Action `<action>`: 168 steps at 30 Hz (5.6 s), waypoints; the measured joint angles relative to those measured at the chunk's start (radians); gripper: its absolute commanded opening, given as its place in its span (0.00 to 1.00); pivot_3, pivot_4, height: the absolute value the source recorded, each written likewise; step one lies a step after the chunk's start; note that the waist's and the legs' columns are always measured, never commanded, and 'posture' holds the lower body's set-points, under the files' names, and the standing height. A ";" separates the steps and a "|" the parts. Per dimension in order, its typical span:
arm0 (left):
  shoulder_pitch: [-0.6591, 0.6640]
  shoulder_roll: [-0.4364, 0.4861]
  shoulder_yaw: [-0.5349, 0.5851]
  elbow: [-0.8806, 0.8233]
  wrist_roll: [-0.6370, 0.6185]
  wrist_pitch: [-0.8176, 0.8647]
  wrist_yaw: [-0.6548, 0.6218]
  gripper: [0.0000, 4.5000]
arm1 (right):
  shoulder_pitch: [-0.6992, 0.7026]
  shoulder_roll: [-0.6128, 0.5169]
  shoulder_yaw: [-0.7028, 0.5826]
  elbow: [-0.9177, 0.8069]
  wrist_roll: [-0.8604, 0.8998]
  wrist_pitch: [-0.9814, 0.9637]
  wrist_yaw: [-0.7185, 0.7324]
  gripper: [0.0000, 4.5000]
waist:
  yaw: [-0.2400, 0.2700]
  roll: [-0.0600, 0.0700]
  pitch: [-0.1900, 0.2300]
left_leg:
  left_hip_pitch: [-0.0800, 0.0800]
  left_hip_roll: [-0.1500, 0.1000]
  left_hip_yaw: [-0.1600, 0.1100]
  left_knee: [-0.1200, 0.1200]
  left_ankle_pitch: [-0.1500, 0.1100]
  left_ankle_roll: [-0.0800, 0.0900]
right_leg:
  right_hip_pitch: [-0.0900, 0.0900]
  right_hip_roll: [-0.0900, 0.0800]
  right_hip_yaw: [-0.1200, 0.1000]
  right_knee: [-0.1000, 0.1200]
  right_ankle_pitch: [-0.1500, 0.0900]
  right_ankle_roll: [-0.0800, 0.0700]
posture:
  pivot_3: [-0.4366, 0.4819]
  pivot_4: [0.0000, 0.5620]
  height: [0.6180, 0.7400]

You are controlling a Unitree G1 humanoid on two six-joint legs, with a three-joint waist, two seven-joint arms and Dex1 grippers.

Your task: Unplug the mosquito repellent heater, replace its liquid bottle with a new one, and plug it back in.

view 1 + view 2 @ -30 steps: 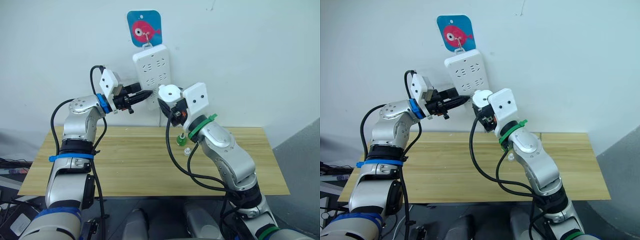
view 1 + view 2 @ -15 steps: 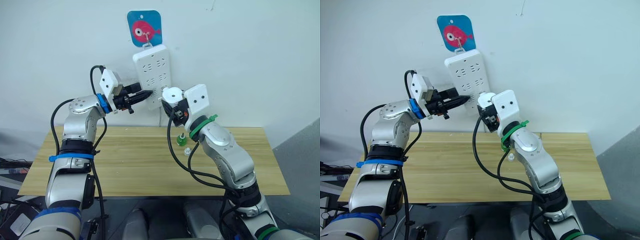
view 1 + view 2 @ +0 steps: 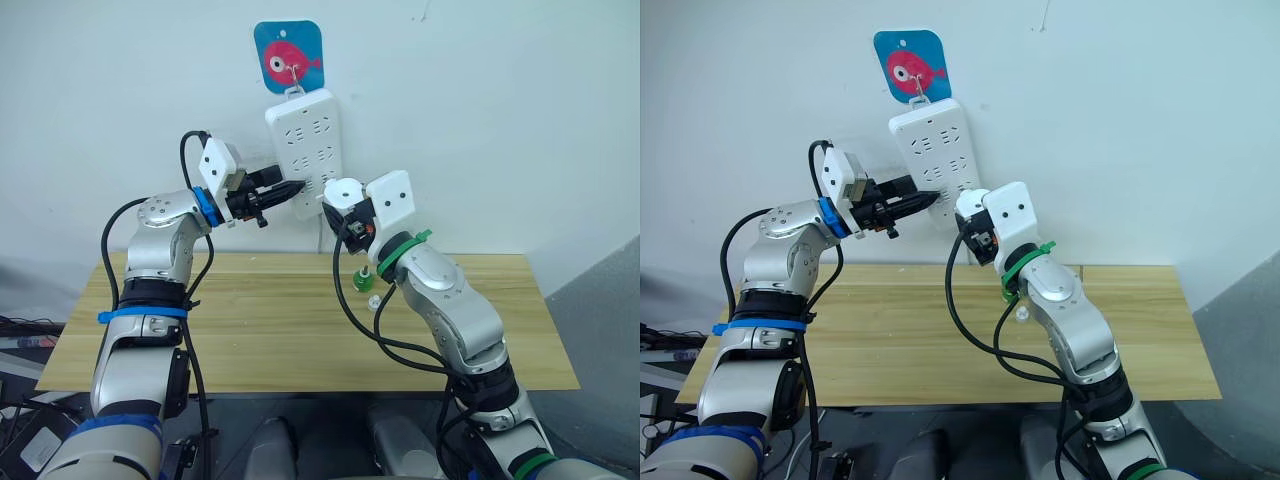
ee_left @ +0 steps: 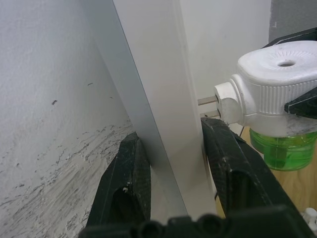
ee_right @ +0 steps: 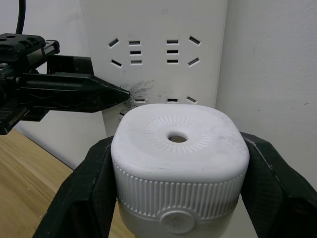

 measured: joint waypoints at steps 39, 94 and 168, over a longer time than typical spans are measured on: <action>0.001 0.001 -0.001 -0.006 0.000 0.003 0.000 0.31 | 0.029 0.010 0.004 -0.021 -0.028 -0.041 0.013 0.66 | 0.001 0.000 0.000 | 0.000 0.000 0.000 0.000 0.000 0.000 | 0.000 0.000 0.000 0.000 0.000 0.000 | 0.27 0.30 0.93; 0.003 0.000 0.004 -0.013 0.005 0.015 0.004 0.31 | 0.024 0.046 0.000 0.054 -0.066 -0.095 0.010 0.66 | 0.000 0.000 0.000 | 0.000 0.000 0.000 -0.001 0.000 0.000 | 0.000 0.000 0.000 0.000 0.000 0.001 | 0.27 0.31 0.93; 0.878 0.329 0.343 -1.121 -0.410 0.482 0.248 0.74 | 0.015 -0.089 0.077 0.001 0.045 -0.080 0.267 0.01 | 0.085 -0.007 0.000 | 0.000 -0.001 0.010 -0.020 0.011 0.000 | -0.012 -0.007 0.003 -0.005 0.002 0.000 | 0.49 0.27 0.93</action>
